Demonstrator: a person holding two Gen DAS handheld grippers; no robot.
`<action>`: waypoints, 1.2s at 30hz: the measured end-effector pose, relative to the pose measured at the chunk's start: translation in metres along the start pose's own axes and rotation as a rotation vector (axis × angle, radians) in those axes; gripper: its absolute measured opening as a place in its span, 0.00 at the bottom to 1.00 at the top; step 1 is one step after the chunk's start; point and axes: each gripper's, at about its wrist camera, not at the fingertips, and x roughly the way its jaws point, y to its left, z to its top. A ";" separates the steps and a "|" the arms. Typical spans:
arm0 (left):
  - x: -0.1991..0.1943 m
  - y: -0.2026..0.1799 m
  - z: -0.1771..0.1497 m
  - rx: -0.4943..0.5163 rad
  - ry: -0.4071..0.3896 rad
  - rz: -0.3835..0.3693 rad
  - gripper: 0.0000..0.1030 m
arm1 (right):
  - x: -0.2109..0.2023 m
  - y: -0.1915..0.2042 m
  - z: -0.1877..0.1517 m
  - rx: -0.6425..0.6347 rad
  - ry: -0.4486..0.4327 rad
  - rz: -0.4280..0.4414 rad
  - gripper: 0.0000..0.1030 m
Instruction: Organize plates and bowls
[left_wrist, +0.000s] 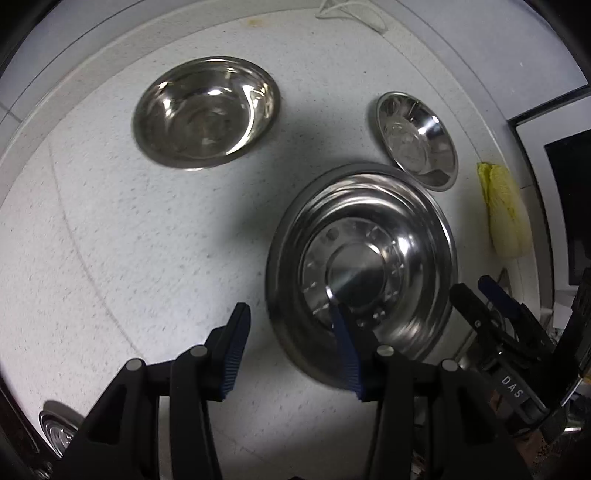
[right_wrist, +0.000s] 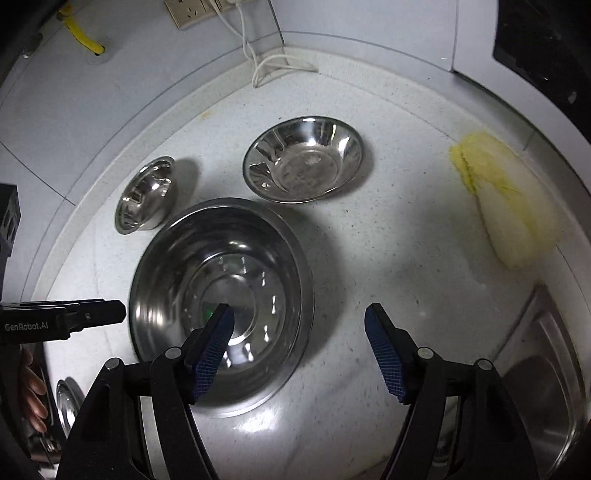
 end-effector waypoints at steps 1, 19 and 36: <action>0.004 0.000 0.003 -0.003 0.007 0.005 0.44 | 0.005 -0.001 0.002 0.002 0.006 0.000 0.66; 0.031 0.016 -0.004 -0.015 0.004 0.066 0.12 | 0.023 0.019 -0.019 -0.022 0.073 -0.013 0.09; -0.067 0.232 -0.099 -0.315 -0.115 0.166 0.14 | 0.029 0.248 -0.040 -0.367 0.114 0.186 0.09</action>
